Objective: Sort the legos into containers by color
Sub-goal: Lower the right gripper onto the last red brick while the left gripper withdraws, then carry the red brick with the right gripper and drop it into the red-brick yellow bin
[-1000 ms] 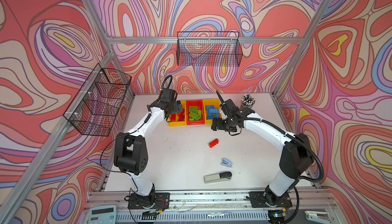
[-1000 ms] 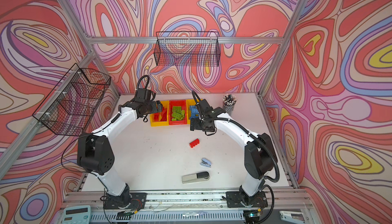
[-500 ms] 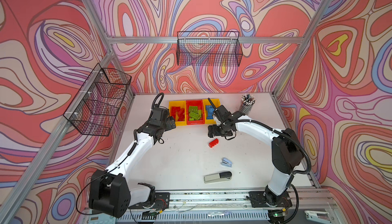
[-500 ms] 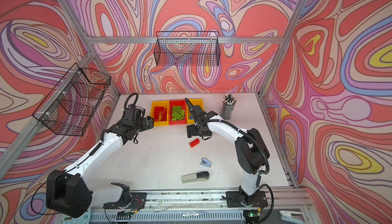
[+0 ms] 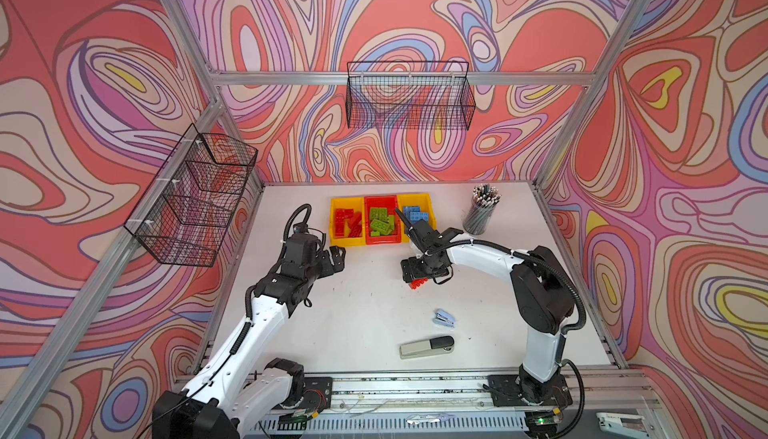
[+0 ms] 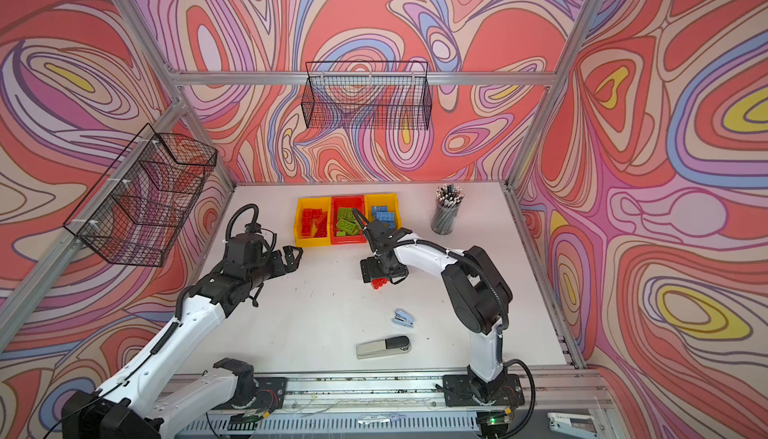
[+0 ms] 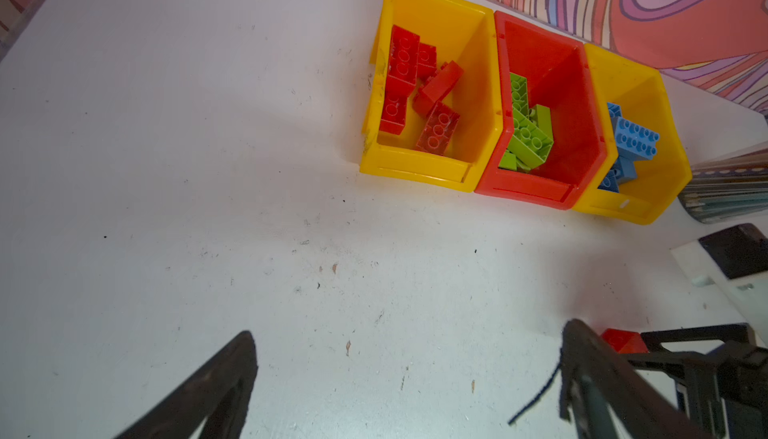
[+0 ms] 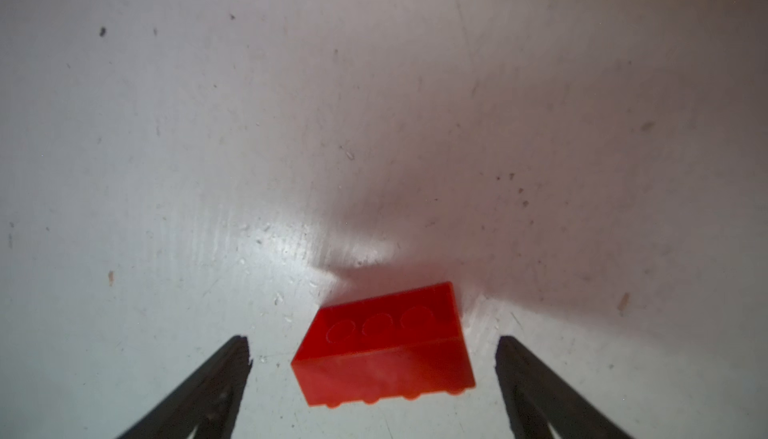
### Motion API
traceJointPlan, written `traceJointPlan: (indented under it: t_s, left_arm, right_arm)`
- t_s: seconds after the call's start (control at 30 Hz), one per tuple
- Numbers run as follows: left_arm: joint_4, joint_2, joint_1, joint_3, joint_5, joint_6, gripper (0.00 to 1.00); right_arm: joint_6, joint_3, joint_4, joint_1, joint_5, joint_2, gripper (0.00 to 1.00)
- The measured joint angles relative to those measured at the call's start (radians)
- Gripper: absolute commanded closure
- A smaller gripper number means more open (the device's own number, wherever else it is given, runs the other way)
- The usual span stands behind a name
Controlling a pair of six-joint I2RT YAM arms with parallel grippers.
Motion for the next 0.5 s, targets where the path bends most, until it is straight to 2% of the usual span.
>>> traceJointPlan:
  t_s: [0.33,0.5]
  left_arm:
    - [-0.027,-0.026,-0.001,-0.026,0.035,-0.042,0.00]
    - [-0.046,-0.026,-0.001,-0.027,0.058,-0.064,0.00]
  right_arm:
    - [-0.008,-0.004,0.019,0.026,0.018,0.052,0.13]
    - [-0.009,0.004,0.014,0.047,0.032,0.059,0.21]
